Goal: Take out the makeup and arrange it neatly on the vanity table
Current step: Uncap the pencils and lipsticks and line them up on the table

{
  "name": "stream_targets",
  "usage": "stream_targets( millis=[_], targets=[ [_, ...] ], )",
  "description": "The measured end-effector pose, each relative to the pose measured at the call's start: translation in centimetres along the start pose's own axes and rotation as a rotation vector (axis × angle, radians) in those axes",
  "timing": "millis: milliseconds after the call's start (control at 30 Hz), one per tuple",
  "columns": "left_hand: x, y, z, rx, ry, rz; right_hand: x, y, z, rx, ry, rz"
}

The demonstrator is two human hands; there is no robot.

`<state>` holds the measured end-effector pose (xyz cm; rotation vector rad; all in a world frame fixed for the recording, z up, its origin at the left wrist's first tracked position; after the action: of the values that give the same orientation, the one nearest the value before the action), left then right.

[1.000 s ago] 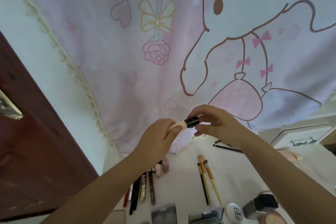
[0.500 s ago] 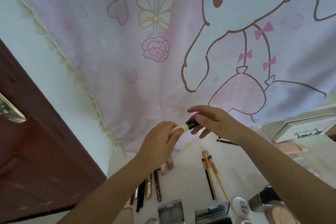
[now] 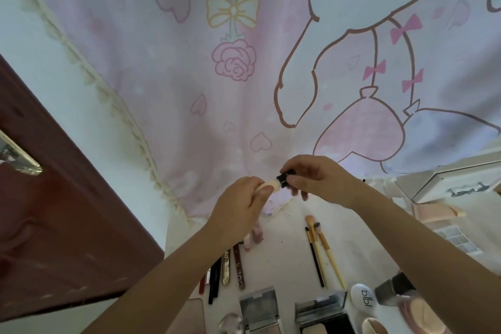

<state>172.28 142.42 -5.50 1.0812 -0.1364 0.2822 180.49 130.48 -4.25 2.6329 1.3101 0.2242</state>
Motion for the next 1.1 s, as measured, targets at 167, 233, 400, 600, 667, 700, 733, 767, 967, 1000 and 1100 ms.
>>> stream_targets(
  millis=[167, 233, 400, 600, 667, 700, 733, 767, 967, 1000, 1100],
  targets=[
    [-0.4, 0.0, -1.8, -0.057, 0.080, -0.010, 0.4, -0.5, 2.0, 0.065, -0.047, 0.008],
    [-0.9, 0.0, -3.4, -0.113, 0.146, -0.005, 0.6, 0.0, 3.8, -0.068, -0.080, 0.103],
    [-3.2, -1.2, -9.1, -0.173, 0.353, -0.029, -0.2, -1.0, 12.4, -0.297, -0.373, 0.139],
    [-7.2, -5.9, -17.4, -0.260, 0.755, -0.114, -2.0, -5.7, 21.9, -0.777, -0.565, -0.154],
    [-8.2, -7.2, -19.8, -0.181, 0.864, -0.145, -2.9, -7.1, 24.0, -0.828, -0.612, -0.254],
    [-8.5, -7.6, -20.8, -0.094, 0.902, -0.162, -3.3, -7.6, 24.8, -0.845, -0.632, -0.286],
    [-8.7, -8.0, -21.7, 0.021, 0.932, -0.192, -3.7, -8.0, 25.4, -0.856, -0.641, -0.302],
    [-8.8, -8.4, -22.4, 0.148, 0.949, -0.245, -3.9, -8.2, 25.7, -0.866, -0.640, -0.308],
    [-10.3, -11.7, -24.0, 0.357, 0.989, -0.428, -4.3, -8.1, 26.5, -0.898, -0.613, -0.318],
    [-10.5, -12.1, -24.0, 0.345, 0.983, -0.438, -4.4, -8.2, 26.5, -0.901, -0.614, -0.323],
    [-10.5, -13.2, -23.4, 0.298, 0.898, -0.451, -4.4, -8.2, 26.5, -0.914, -0.623, -0.342]
  ],
)
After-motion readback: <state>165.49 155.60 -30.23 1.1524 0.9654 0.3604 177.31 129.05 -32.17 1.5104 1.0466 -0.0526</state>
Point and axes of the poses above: each hand's wrist, its own x-axis towards the middle knuckle, its own y-axis out of the back of the hand, z = x × y, the point moved 6 cm from there along x, towards the middle knuckle, and after that the axes turned 14 degrees about x, right-handed, at the moved point
